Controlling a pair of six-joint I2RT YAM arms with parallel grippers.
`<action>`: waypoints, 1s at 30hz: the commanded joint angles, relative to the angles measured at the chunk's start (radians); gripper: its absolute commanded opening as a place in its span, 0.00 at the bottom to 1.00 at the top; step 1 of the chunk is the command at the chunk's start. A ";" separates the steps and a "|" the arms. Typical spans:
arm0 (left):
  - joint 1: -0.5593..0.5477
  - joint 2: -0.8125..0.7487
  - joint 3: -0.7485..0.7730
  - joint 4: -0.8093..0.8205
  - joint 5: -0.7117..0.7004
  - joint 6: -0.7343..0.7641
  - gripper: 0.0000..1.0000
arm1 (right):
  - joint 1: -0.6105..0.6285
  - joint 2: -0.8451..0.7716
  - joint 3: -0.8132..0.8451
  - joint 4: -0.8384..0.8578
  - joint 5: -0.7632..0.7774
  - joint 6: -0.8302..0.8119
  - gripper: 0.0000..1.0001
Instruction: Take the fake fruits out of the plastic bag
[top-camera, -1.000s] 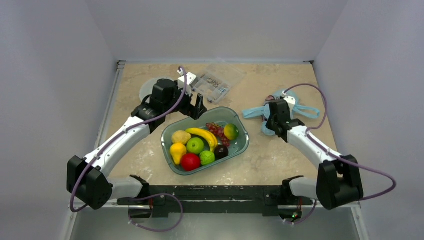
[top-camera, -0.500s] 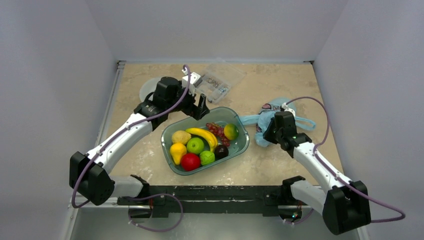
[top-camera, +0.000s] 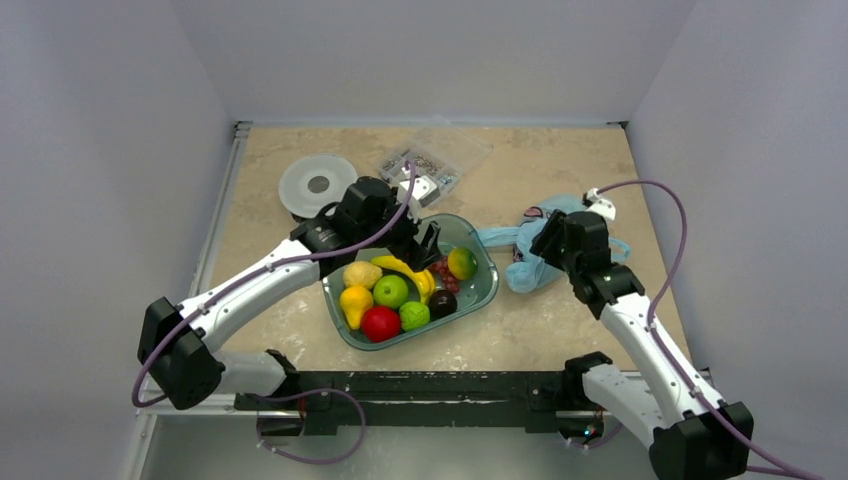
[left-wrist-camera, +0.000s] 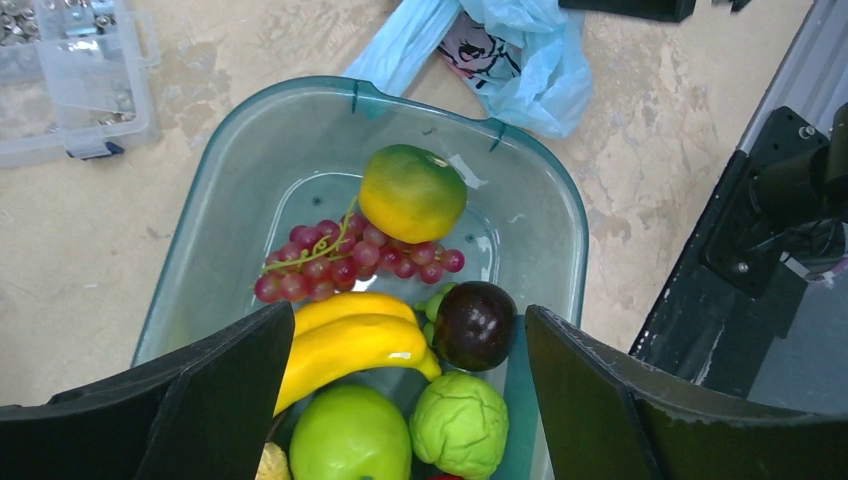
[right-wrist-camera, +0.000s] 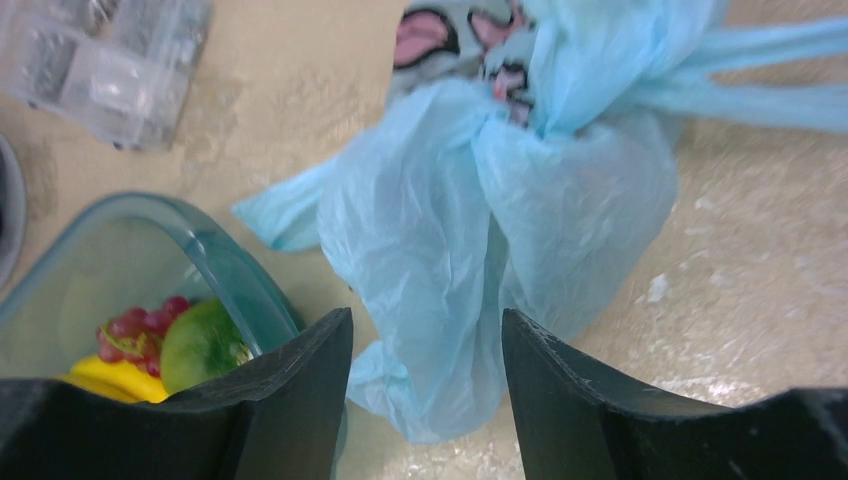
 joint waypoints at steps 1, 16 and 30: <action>-0.063 0.041 0.065 0.100 -0.103 -0.125 0.85 | -0.032 0.020 0.105 0.008 0.161 0.008 0.59; -0.305 0.564 0.584 0.011 -0.395 -0.161 0.81 | -0.265 0.316 0.098 0.185 -0.240 -0.062 0.48; -0.303 0.754 0.752 -0.048 -0.311 -0.139 0.78 | -0.265 0.202 0.015 0.066 -0.436 -0.125 0.16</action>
